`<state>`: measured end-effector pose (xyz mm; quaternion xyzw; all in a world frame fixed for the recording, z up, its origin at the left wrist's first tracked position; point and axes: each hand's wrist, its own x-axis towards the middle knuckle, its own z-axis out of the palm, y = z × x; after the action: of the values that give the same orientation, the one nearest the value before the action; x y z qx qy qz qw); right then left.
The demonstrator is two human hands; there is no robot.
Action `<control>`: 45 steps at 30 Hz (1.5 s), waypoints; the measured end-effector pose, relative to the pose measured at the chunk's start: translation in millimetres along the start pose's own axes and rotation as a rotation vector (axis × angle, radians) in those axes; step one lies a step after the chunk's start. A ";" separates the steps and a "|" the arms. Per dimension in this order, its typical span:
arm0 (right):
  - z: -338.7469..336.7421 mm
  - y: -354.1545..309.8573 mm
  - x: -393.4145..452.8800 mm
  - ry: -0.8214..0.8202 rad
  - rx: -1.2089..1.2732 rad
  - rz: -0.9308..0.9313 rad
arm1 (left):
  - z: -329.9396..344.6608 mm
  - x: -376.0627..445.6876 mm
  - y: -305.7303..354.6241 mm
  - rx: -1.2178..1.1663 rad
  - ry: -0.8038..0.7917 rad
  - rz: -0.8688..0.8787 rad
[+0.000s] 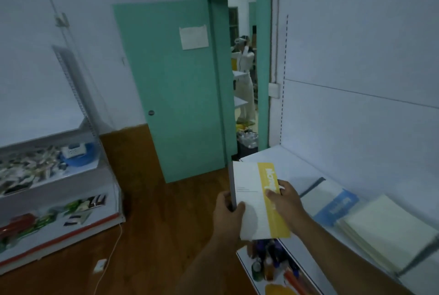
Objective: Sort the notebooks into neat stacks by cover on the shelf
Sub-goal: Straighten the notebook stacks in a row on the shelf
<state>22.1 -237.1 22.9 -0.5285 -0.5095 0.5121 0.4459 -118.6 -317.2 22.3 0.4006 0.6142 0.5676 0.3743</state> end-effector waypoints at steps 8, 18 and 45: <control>-110.6 12.9 51.6 0.337 0.059 0.024 | 123.3 57.3 5.0 0.028 -0.256 0.083; -230.6 15.2 -6.2 0.831 0.036 0.054 | 261.2 54.4 15.5 -0.030 -0.815 0.116; -300.6 105.0 -102.9 0.909 -0.482 0.534 | 332.8 -47.8 -47.1 0.436 -1.128 -0.018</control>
<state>334.5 -333.1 -49.1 -0.8921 -0.2183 0.1981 0.3425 201.7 -230.4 -49.5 0.7021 0.4266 0.1255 0.5562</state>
